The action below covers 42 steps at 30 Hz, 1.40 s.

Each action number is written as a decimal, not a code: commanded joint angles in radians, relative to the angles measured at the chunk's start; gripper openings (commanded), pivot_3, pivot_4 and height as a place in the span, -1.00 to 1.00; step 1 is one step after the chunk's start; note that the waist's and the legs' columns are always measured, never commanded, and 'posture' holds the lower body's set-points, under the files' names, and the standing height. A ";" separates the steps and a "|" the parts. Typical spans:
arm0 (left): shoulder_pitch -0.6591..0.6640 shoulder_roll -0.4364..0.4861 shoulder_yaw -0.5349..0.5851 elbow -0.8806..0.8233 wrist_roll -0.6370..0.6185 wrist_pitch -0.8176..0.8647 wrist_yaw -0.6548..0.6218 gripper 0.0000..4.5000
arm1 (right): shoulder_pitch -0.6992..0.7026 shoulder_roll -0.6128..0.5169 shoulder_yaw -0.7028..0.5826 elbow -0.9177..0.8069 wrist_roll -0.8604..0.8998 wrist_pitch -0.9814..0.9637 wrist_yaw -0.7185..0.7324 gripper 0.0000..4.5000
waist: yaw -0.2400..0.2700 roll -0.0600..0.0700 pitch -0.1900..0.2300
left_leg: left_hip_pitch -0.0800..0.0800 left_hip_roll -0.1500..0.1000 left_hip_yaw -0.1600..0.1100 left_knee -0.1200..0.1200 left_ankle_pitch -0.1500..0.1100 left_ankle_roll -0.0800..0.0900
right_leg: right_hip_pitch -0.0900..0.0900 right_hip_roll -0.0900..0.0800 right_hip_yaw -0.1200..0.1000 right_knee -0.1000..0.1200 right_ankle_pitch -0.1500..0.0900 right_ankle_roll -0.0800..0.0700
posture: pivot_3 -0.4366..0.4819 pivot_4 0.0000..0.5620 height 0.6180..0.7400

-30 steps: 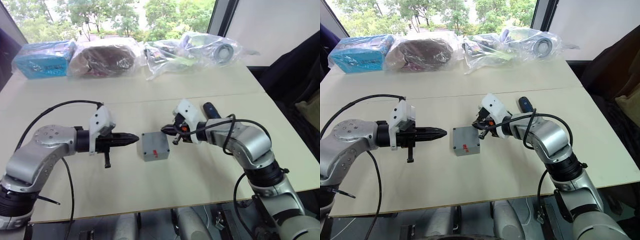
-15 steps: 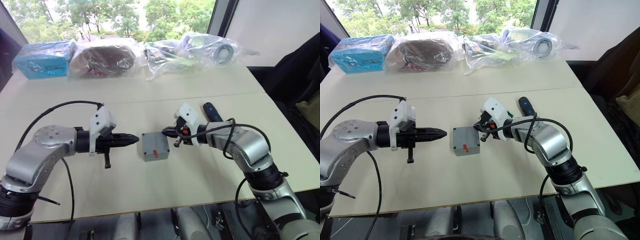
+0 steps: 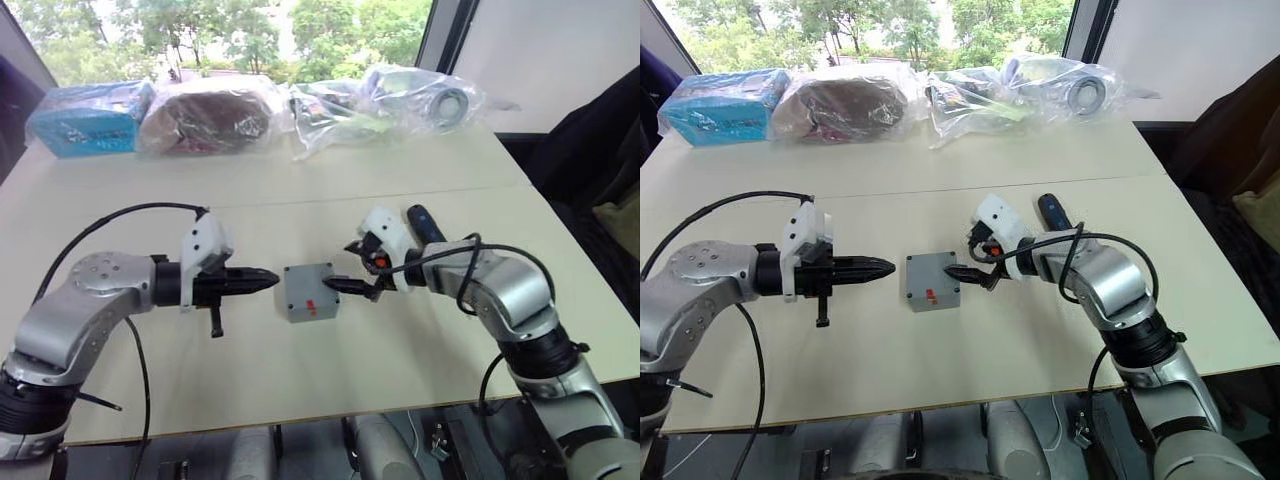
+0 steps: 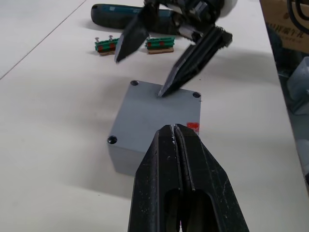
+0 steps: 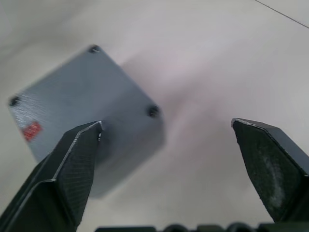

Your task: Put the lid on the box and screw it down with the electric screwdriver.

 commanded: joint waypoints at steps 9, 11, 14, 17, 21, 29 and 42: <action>-0.094 -0.048 -0.034 -0.002 0.010 -0.066 -0.022 -1.00 | -0.354 -0.362 0.151 0.245 -0.033 0.291 0.132 0.97 | -0.004 0.000 0.000 | 0.001 0.000 0.002 0.000 0.000 0.000 | 0.000 0.000 0.001 0.000 -0.001 -0.002 | -0.05 -0.47 1.00; -0.100 -0.053 -0.039 -0.002 0.012 -0.074 -0.024 -1.00 | -0.400 -0.360 0.213 0.320 -0.049 0.314 0.144 0.97 | -0.004 0.000 0.000 | 0.001 0.000 0.002 0.000 0.000 0.000 | -0.001 0.000 0.001 0.000 -0.002 -0.004 | -0.05 -0.47 1.00; -0.105 -0.060 -0.043 -0.002 0.014 -0.078 -0.025 -1.00 | -0.445 -0.349 0.280 0.407 -0.078 0.314 0.156 0.97 | -0.002 0.000 0.000 | 0.001 0.001 0.002 0.000 0.000 0.000 | -0.001 0.001 0.001 0.000 -0.002 -0.003 | -0.05 -0.47 1.00; -0.106 -0.066 -0.045 -0.013 0.012 -0.082 -0.020 -1.00 | -0.465 -0.311 0.370 0.564 -0.128 0.251 0.194 0.97 | -0.001 0.000 0.000 | 0.000 0.000 0.002 0.000 0.000 0.000 | -0.001 0.000 0.001 0.000 0.000 0.000 | -0.05 -0.47 1.00; -0.102 -0.067 -0.037 -0.032 0.004 -0.081 -0.016 -1.00 | -0.479 -0.273 0.467 0.707 -0.198 0.165 0.258 0.97 | -0.002 0.000 0.000 | 0.000 0.000 0.002 0.001 0.000 0.000 | -0.001 0.000 0.001 -0.001 0.000 0.000 | -0.05 -0.47 1.00; -0.098 -0.066 -0.017 -0.059 -0.022 -0.068 -0.008 -1.00 | -0.491 -0.187 0.521 0.916 -0.317 0.042 0.342 0.97 | -0.004 0.000 0.000 | 0.000 0.000 0.002 0.000 0.000 0.000 | -0.001 0.000 0.001 0.000 0.000 0.000 | -0.05 -0.47 1.00; -0.096 -0.045 -0.038 0.052 0.049 -0.136 -0.053 -1.00 | -0.548 -0.141 0.320 0.938 -0.389 0.022 0.314 -0.18 | -0.006 0.002 0.001 | 0.001 0.000 0.002 0.001 0.000 0.000 | 0.000 0.001 0.001 0.001 0.001 -0.001 | -0.05 -0.47 1.00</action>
